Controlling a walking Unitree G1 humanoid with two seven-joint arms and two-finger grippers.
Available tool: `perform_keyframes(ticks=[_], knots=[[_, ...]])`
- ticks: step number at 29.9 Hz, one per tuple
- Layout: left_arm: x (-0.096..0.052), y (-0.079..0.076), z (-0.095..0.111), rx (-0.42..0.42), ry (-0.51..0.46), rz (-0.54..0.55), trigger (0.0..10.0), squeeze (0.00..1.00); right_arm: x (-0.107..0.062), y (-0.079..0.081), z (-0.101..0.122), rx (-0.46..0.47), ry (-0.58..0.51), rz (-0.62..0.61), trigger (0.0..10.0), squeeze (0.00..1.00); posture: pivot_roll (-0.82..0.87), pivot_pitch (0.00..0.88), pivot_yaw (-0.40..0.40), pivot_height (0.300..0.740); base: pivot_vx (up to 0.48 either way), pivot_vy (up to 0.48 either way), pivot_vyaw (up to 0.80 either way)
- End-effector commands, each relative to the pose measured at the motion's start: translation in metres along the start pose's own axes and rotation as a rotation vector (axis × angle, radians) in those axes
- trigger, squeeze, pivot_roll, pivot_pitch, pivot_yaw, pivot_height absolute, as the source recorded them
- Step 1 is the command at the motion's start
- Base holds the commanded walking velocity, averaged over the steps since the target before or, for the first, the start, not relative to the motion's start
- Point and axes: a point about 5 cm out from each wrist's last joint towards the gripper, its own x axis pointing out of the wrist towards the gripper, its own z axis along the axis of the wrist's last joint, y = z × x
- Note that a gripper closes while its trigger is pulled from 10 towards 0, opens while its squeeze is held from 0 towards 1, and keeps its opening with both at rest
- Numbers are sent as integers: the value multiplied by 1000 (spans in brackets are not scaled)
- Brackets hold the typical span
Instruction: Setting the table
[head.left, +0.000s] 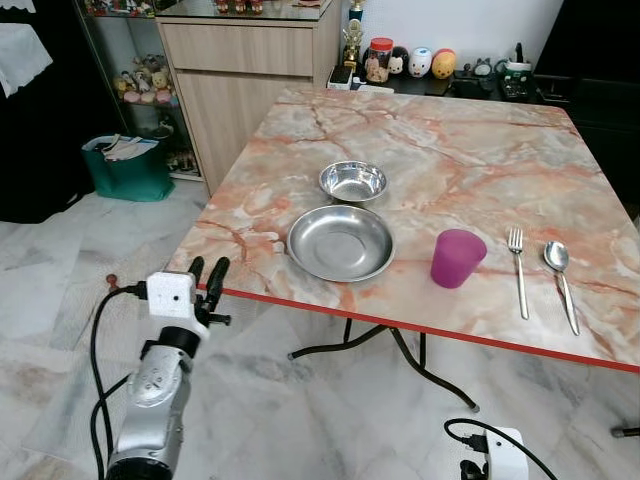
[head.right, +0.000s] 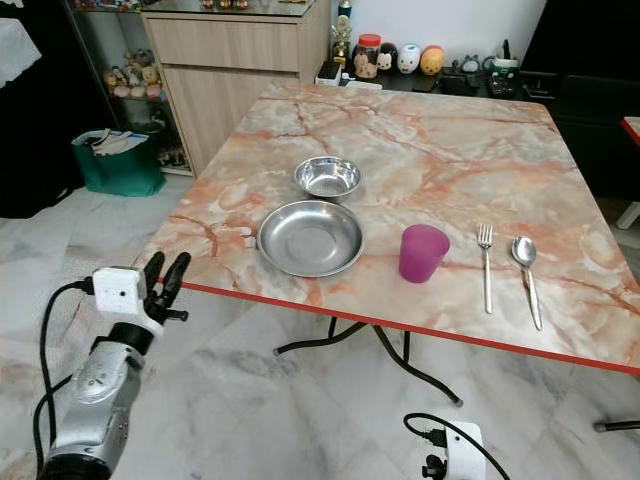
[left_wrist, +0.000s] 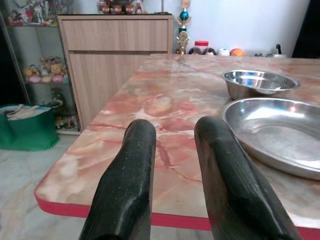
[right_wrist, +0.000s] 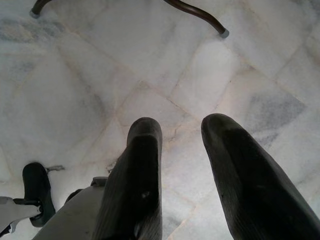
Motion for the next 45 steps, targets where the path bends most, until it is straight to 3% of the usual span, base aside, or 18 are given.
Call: perform_keyframes(ticks=[1,2,6,14,22,31,45], knots=[[-2,-2,0,-2,9,-1,10000,0,0,3,-2,7,-3,1,10000,0,18,0,-6,740,0,0,0],[-3,-3,0,-10,17,0,10000,0,3,14,4,6,-13,15,10000,0,20,0,-9,740,0,0,0],[-4,-2,1,-10,25,15,10000,0,5,28,11,4,-20,31,10000,0,24,0,-13,740,0,0,-267],[-2,5,6,-1,17,40,10000,0,8,42,19,-6,-30,47,10000,0,27,0,-16,740,0,0,-666],[0,5,9,1,13,43,10000,0,8,32,26,-4,-44,39,10000,0,22,0,-10,740,0,0,-668],[5,6,17,-3,-11,53,10000,0,10,37,41,0,-78,44,10000,0,26,0,-9,740,28,0,-517],[5,6,16,-14,-10,58,10000,0,9,30,37,0,-66,42,10000,0,27,0,-10,740,312,0,-222]])
